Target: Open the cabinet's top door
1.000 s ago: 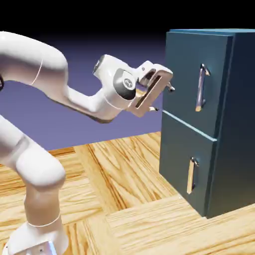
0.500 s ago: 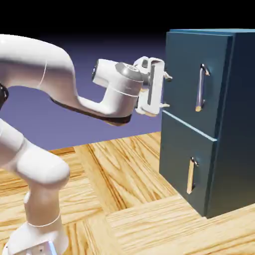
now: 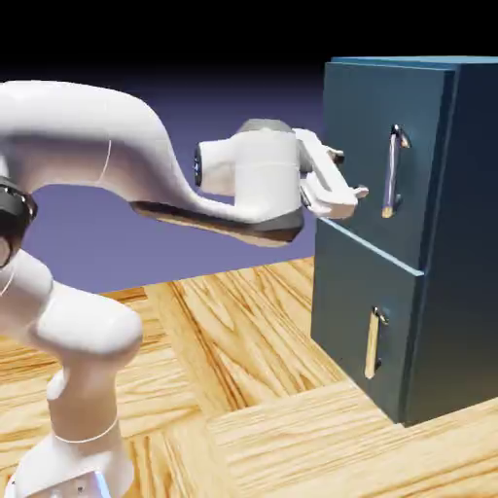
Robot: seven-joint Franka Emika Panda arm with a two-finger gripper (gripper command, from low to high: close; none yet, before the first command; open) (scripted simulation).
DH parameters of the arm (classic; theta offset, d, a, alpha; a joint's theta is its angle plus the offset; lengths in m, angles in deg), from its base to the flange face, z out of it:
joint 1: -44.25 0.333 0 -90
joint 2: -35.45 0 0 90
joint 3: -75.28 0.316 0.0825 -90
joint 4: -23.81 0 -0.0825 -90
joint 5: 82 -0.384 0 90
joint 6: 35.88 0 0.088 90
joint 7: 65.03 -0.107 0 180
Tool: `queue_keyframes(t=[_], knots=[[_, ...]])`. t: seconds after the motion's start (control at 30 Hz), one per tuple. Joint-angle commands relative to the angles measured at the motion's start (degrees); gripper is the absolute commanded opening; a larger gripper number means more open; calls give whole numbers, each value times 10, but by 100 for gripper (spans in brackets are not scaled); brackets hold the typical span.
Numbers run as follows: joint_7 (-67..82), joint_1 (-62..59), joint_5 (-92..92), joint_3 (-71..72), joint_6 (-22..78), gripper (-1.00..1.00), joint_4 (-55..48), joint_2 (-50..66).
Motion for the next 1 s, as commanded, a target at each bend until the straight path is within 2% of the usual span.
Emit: queue_keyframes(t=[0.0, 0.2, 0.47, 0.5, 0.77, 0.97], knots=[[7, 7, 25, -8, 1, 0, -4, -2], [49, 51, 174, -54, 10, 0, -29, -12], [24, 160, 210, -137, 20, 0, -110, 45], [24, 160, 210, -137, 20, -100, -110, 45], [3, 14, 155, -11, 53, -100, -49, 72], [-128, -110, 208, 100, 36, -100, -50, 123]])
